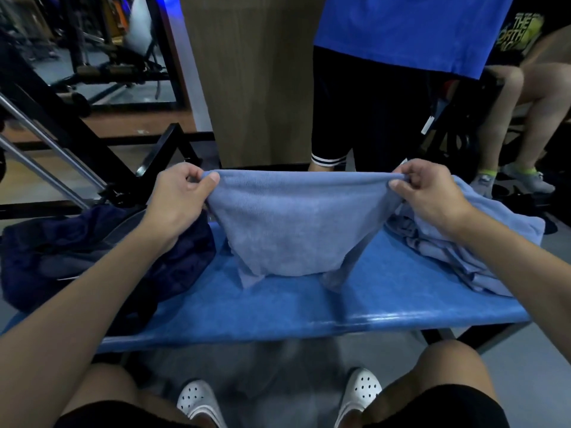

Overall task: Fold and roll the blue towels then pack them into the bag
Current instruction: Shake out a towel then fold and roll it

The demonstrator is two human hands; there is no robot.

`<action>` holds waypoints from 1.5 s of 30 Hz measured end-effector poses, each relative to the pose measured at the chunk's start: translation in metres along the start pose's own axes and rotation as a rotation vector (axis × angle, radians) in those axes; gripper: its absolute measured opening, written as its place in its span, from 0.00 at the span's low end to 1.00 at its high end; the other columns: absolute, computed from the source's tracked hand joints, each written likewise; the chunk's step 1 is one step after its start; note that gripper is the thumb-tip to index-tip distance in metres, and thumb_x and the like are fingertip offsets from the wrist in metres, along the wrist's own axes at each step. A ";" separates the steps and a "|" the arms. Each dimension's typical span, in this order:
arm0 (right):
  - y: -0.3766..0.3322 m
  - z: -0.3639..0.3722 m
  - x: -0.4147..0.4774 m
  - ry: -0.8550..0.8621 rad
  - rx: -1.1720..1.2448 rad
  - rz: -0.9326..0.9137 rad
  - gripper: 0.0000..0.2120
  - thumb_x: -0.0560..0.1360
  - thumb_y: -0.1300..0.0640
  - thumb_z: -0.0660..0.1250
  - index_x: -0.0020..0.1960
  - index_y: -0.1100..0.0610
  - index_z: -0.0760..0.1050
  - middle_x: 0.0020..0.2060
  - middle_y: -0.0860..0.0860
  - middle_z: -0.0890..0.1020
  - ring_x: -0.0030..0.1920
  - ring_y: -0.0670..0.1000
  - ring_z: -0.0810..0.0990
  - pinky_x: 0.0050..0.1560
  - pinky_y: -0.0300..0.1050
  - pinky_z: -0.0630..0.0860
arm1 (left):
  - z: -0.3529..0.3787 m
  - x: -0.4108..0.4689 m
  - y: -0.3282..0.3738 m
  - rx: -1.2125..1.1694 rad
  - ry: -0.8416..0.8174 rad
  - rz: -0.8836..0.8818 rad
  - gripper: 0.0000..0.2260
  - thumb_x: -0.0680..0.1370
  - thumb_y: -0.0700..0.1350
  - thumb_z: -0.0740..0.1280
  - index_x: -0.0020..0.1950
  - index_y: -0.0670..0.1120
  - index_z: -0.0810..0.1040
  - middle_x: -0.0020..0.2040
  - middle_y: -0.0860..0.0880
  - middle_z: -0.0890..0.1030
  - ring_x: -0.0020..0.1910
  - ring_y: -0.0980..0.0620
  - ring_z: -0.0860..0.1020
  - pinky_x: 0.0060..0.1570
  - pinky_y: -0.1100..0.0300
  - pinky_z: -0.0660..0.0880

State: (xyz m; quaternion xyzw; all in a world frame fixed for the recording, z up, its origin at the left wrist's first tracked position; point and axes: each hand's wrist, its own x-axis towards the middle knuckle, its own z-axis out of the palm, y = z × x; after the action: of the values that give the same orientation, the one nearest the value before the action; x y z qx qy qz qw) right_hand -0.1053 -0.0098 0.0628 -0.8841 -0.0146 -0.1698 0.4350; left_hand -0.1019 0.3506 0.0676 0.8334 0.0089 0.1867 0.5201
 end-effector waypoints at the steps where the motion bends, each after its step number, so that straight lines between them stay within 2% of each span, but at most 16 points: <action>1: -0.002 -0.001 0.000 0.003 0.024 0.000 0.03 0.79 0.62 0.66 0.47 0.58 0.73 0.37 0.67 0.80 0.33 0.58 0.78 0.34 0.47 0.77 | -0.001 0.001 0.001 -0.009 0.006 -0.011 0.08 0.81 0.45 0.67 0.47 0.41 0.76 0.32 0.45 0.76 0.20 0.60 0.72 0.21 0.67 0.69; 6: -0.006 0.001 -0.001 0.007 0.281 0.099 0.03 0.78 0.60 0.68 0.49 0.55 0.75 0.30 0.52 0.80 0.30 0.51 0.76 0.35 0.49 0.76 | -0.005 0.006 0.001 -0.127 -0.022 -0.077 0.02 0.80 0.45 0.68 0.48 0.49 0.77 0.39 0.46 0.79 0.29 0.56 0.74 0.32 0.62 0.74; 8: -0.006 0.000 -0.001 -0.008 0.353 0.124 0.01 0.78 0.61 0.68 0.48 0.57 0.78 0.33 0.50 0.80 0.35 0.50 0.76 0.41 0.49 0.74 | -0.009 0.005 0.000 -0.216 -0.092 -0.117 0.04 0.80 0.41 0.67 0.52 0.49 0.76 0.41 0.48 0.81 0.32 0.57 0.76 0.36 0.61 0.74; 10: -0.008 -0.004 -0.004 -0.054 0.408 0.149 0.09 0.77 0.64 0.68 0.57 0.61 0.78 0.39 0.50 0.81 0.41 0.48 0.77 0.44 0.45 0.74 | -0.012 0.003 -0.002 -0.247 -0.190 -0.125 0.10 0.80 0.35 0.67 0.57 0.47 0.76 0.45 0.50 0.84 0.38 0.57 0.78 0.40 0.62 0.75; 12: -0.011 -0.008 -0.007 -0.116 0.340 0.123 0.16 0.76 0.69 0.67 0.63 0.62 0.75 0.46 0.52 0.82 0.45 0.48 0.79 0.46 0.41 0.77 | -0.016 0.000 -0.004 -0.183 -0.220 -0.097 0.14 0.78 0.32 0.67 0.62 0.45 0.76 0.49 0.48 0.84 0.43 0.57 0.81 0.45 0.63 0.77; 15: -0.015 -0.009 -0.010 -0.114 0.122 0.049 0.13 0.76 0.68 0.67 0.60 0.60 0.76 0.50 0.56 0.82 0.49 0.52 0.80 0.53 0.47 0.78 | -0.022 -0.001 -0.006 0.020 -0.152 -0.007 0.12 0.78 0.35 0.68 0.60 0.47 0.78 0.44 0.50 0.84 0.37 0.62 0.81 0.39 0.67 0.76; 18: -0.016 -0.011 -0.010 -0.082 0.054 -0.012 0.05 0.78 0.65 0.67 0.47 0.57 0.79 0.41 0.58 0.82 0.40 0.50 0.78 0.42 0.47 0.75 | -0.026 0.000 -0.005 0.052 -0.107 0.022 0.07 0.79 0.38 0.68 0.53 0.49 0.77 0.40 0.45 0.84 0.30 0.58 0.78 0.34 0.62 0.76; 23: -0.019 -0.015 -0.010 -0.016 0.138 -0.005 0.03 0.78 0.63 0.67 0.49 0.61 0.80 0.36 0.53 0.82 0.28 0.38 0.75 0.30 0.31 0.72 | -0.027 0.001 0.001 -0.123 -0.036 -0.012 0.05 0.79 0.39 0.69 0.49 0.49 0.82 0.40 0.42 0.82 0.33 0.54 0.77 0.37 0.62 0.77; 29: -0.019 -0.019 -0.003 0.092 0.172 -0.021 0.04 0.79 0.62 0.66 0.50 0.57 0.79 0.35 0.49 0.81 0.29 0.38 0.77 0.34 0.33 0.74 | -0.027 0.008 0.001 -0.078 0.073 -0.024 0.04 0.78 0.40 0.70 0.51 0.46 0.83 0.37 0.45 0.83 0.31 0.56 0.77 0.37 0.60 0.75; 32: -0.022 -0.017 -0.004 0.044 0.175 -0.032 0.04 0.80 0.62 0.65 0.49 0.59 0.78 0.35 0.53 0.80 0.31 0.41 0.76 0.33 0.32 0.74 | -0.025 0.008 0.001 -0.070 0.083 -0.021 0.03 0.79 0.40 0.68 0.48 0.45 0.81 0.36 0.44 0.81 0.32 0.48 0.74 0.36 0.54 0.73; 34: -0.020 -0.015 -0.005 0.019 0.167 -0.034 0.04 0.80 0.60 0.64 0.48 0.58 0.77 0.37 0.56 0.80 0.36 0.47 0.77 0.39 0.37 0.77 | -0.023 0.006 0.002 -0.099 0.016 -0.054 0.06 0.80 0.40 0.67 0.46 0.47 0.81 0.39 0.44 0.82 0.35 0.50 0.76 0.37 0.57 0.75; 36: -0.017 -0.015 -0.008 0.012 0.155 -0.024 0.06 0.80 0.58 0.64 0.47 0.58 0.77 0.38 0.60 0.80 0.39 0.52 0.76 0.44 0.51 0.78 | -0.022 0.005 0.002 -0.135 -0.081 -0.095 0.07 0.81 0.40 0.66 0.46 0.48 0.82 0.42 0.47 0.83 0.38 0.54 0.78 0.39 0.62 0.74; 39: -0.014 -0.018 -0.010 0.004 0.113 -0.017 0.08 0.80 0.55 0.64 0.48 0.59 0.77 0.38 0.66 0.79 0.37 0.54 0.74 0.43 0.60 0.77 | -0.027 0.001 0.002 -0.160 -0.229 -0.119 0.06 0.80 0.39 0.68 0.55 0.46 0.82 0.47 0.47 0.84 0.42 0.58 0.81 0.41 0.67 0.75; 41: -0.012 -0.020 -0.011 -0.005 0.059 -0.013 0.09 0.81 0.53 0.63 0.49 0.59 0.76 0.34 0.61 0.76 0.34 0.50 0.72 0.36 0.54 0.72 | -0.029 -0.004 0.003 -0.118 -0.282 -0.107 0.10 0.78 0.36 0.70 0.58 0.46 0.80 0.47 0.48 0.83 0.39 0.62 0.81 0.36 0.72 0.74; 43: -0.009 -0.022 -0.013 -0.028 0.034 -0.003 0.09 0.81 0.53 0.63 0.47 0.59 0.75 0.32 0.53 0.73 0.28 0.43 0.69 0.31 0.42 0.68 | -0.029 -0.007 0.003 0.020 -0.259 -0.037 0.09 0.77 0.36 0.71 0.52 0.48 0.81 0.44 0.48 0.82 0.37 0.61 0.80 0.36 0.72 0.75; 45: -0.006 -0.024 -0.018 -0.070 0.029 0.000 0.09 0.81 0.54 0.63 0.45 0.57 0.74 0.30 0.50 0.73 0.27 0.42 0.68 0.32 0.40 0.66 | -0.029 -0.009 0.000 0.171 -0.243 0.034 0.06 0.76 0.38 0.72 0.45 0.50 0.82 0.41 0.48 0.83 0.37 0.57 0.79 0.41 0.66 0.77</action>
State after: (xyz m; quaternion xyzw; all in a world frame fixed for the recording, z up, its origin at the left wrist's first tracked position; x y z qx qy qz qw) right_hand -0.1299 -0.0225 0.0751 -0.8832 -0.0325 -0.1384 0.4470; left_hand -0.1195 0.3740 0.0764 0.8910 -0.0523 0.0918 0.4415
